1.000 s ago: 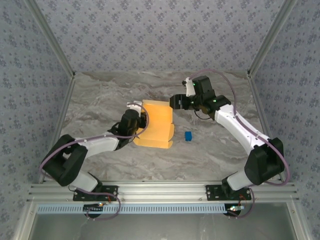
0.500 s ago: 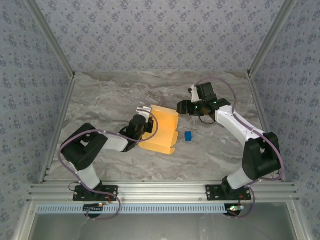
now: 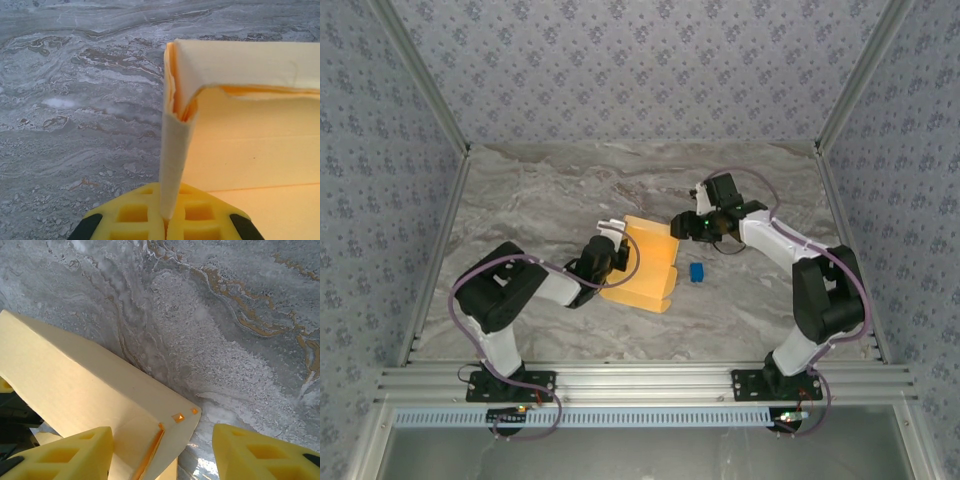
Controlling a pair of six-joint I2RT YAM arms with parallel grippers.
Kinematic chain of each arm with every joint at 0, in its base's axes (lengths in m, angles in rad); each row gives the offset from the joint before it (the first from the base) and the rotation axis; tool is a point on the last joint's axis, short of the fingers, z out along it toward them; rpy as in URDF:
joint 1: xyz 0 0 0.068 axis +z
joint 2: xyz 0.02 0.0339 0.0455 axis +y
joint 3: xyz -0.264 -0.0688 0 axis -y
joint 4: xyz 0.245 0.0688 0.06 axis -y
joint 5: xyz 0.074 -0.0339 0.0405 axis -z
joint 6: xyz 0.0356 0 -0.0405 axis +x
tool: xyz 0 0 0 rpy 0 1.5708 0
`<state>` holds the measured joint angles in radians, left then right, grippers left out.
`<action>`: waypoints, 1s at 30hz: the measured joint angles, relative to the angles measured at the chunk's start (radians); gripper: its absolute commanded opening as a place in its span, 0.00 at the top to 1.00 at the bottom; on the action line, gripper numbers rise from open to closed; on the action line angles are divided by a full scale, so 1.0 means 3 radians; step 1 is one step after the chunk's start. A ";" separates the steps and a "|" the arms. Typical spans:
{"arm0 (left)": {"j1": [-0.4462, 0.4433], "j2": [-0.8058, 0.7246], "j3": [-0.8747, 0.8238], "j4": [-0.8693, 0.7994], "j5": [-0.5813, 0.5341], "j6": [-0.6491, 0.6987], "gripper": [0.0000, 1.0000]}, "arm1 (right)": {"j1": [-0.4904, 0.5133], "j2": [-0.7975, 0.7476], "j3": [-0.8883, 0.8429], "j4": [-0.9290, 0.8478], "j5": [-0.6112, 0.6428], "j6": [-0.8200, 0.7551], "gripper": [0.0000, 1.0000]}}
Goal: Fold the paper box
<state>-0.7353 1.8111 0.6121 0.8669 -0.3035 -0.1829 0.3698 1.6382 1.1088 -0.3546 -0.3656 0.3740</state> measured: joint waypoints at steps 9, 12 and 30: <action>-0.0003 0.0065 -0.0067 0.0136 -0.0019 -0.0004 0.94 | 0.0062 0.0000 -0.0090 0.0177 -0.0036 0.0011 0.49; -0.0009 0.0089 -0.0088 0.0214 -0.0038 -0.0003 0.95 | 0.0078 0.0000 -0.0099 0.0188 -0.0033 0.0011 0.48; 0.0010 -0.0511 0.0123 -0.0910 0.0146 -0.0003 1.00 | 0.0095 -0.0753 0.0079 -0.0181 0.0327 -0.0254 0.37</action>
<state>-0.7322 1.6577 0.6491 0.5938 -0.2596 -0.1837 0.3985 1.4124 1.1324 -0.4088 -0.2676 0.2977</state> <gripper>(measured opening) 0.051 0.631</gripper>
